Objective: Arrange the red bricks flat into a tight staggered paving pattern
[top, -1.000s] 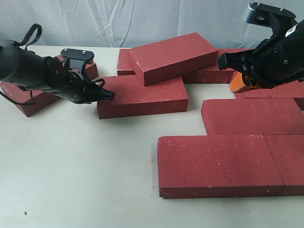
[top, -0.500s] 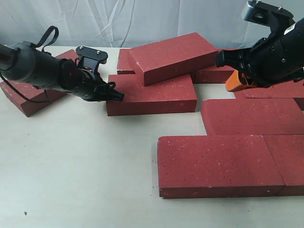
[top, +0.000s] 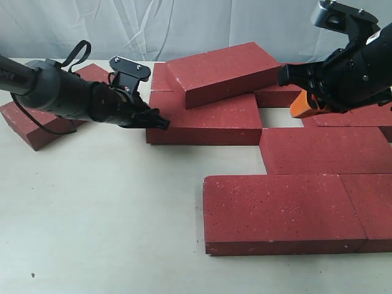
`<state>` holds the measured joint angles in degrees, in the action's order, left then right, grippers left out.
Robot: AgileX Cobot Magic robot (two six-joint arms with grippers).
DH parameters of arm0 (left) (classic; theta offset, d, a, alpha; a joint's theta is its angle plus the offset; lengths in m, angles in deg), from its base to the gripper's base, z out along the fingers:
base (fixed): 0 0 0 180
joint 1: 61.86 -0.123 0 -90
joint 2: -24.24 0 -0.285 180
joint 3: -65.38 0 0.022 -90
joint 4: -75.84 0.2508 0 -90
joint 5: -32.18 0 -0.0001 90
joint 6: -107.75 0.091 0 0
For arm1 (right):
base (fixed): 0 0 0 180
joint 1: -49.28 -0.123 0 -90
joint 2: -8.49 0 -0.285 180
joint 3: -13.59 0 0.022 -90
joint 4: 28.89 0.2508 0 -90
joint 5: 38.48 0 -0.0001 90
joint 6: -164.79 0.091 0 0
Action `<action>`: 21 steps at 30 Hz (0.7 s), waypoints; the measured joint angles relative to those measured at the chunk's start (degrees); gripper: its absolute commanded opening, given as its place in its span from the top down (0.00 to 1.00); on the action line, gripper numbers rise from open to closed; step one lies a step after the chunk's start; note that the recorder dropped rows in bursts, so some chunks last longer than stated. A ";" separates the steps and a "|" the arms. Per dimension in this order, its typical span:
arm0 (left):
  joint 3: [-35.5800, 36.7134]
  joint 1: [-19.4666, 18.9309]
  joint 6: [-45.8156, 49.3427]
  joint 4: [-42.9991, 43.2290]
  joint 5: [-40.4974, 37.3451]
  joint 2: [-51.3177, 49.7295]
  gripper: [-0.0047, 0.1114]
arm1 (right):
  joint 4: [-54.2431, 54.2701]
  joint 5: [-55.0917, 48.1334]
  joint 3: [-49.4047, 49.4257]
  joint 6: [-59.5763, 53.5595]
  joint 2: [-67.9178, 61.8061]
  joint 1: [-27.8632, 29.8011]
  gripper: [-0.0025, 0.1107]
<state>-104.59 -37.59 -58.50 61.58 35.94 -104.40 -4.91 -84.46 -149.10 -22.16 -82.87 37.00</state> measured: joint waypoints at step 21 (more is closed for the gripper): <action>-0.22 -6.79 0.29 2.15 -22.80 4.96 0.96 | 0.73 -0.45 0.00 -0.81 0.00 0.00 0.98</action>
<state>-104.81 -44.39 -58.21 63.72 13.15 -99.43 -4.18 -84.91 -149.10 -22.97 -82.87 37.00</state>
